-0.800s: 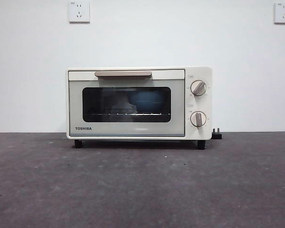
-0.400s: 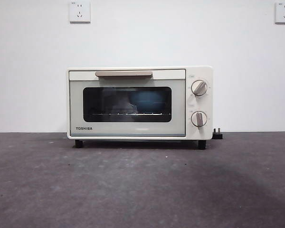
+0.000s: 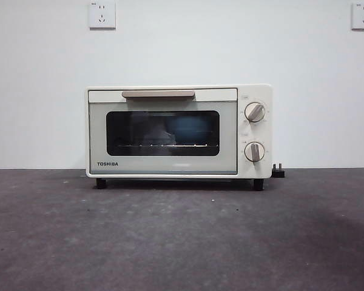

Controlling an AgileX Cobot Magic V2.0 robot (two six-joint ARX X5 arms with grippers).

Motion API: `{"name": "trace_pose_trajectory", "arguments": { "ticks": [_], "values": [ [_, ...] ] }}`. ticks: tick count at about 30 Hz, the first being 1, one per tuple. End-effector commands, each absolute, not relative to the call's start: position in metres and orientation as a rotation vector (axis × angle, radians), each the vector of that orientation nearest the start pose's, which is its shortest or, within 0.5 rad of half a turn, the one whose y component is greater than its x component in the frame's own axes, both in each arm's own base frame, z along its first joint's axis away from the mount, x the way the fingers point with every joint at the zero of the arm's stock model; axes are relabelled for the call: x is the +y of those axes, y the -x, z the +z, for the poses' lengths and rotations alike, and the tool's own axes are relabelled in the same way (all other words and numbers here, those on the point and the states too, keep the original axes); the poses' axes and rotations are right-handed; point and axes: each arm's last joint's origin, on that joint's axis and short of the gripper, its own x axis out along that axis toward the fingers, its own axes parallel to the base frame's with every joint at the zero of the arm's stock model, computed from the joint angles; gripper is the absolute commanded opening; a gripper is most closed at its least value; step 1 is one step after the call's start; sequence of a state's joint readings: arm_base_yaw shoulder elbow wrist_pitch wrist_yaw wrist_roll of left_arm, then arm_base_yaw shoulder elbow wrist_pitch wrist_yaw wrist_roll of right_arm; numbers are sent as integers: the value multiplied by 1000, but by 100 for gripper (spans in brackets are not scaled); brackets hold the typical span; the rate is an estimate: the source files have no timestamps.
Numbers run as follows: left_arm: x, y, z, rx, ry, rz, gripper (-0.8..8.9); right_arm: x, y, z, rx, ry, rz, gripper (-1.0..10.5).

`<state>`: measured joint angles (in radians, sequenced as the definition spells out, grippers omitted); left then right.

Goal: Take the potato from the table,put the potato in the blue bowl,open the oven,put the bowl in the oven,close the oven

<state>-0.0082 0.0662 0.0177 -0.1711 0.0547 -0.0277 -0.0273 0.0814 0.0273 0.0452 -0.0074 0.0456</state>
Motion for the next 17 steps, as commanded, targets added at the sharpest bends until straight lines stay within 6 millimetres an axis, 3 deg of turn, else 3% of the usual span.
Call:
{"name": "trace_pose_trajectory", "arguments": {
  "ticks": [1, 6, 17],
  "values": [
    [-2, -99, 145, 225, 40, -56, -4, -3, -100, 164, 34, -40, -36, 61],
    [-2, -99, 145, 225, 40, -56, -4, -5, -97, 159, 82, -20, -115, 61],
    [-2, -99, 145, 227, 40, -56, -4, -5, -96, 150, 173, -20, -121, 61]
  ]
}}
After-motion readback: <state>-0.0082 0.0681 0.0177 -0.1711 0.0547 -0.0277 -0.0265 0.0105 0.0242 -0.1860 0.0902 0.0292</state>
